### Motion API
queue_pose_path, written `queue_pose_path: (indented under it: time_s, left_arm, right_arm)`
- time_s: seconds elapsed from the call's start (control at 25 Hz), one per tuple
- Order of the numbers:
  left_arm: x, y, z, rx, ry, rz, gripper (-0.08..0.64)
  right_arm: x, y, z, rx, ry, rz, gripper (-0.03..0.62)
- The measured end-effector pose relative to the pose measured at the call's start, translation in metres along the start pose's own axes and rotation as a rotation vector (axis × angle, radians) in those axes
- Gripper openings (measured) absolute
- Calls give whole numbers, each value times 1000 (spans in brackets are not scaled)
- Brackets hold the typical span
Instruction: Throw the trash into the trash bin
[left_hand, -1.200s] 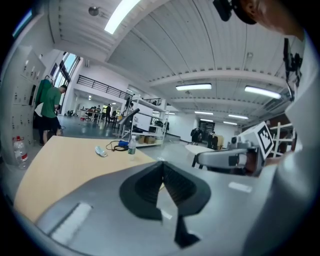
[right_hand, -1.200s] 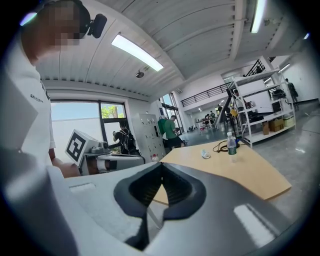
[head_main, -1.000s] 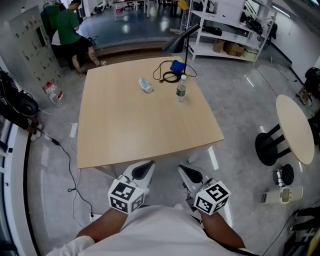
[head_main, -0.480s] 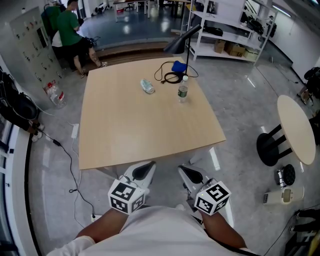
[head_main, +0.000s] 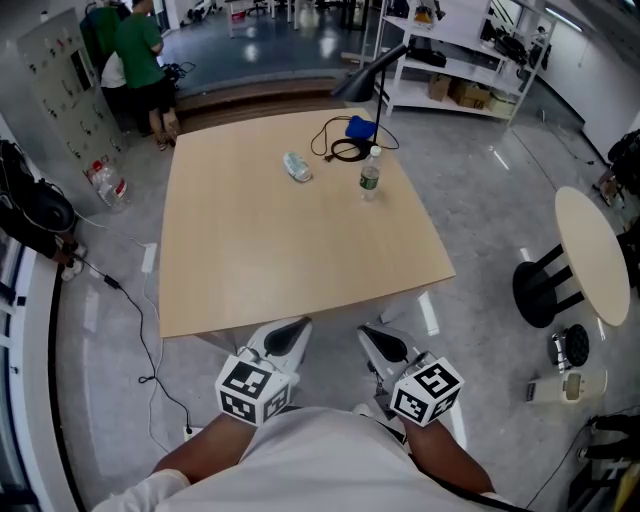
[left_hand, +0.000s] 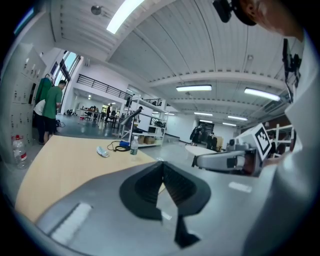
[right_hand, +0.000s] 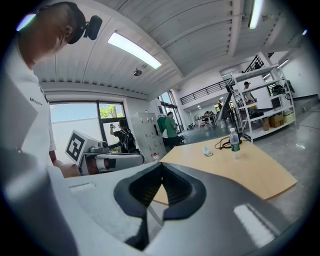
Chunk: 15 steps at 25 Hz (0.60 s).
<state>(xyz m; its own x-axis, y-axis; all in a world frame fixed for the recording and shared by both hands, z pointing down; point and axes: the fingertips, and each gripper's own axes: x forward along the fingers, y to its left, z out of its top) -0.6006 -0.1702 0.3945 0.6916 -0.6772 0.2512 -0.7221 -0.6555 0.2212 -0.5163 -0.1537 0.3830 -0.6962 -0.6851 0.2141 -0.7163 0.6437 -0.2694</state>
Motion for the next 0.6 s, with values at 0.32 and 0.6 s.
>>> queue_pose_path:
  time_s: [0.32,0.6]
  left_arm:
    - [-9,19,4,-9,-9,-18,6]
    - [-26,43,5,-5,-13,-31,6]
  right_arm:
    - [18,12,1,-10,1,-26,2]
    - [40,32,1,-21,8,-43,3]
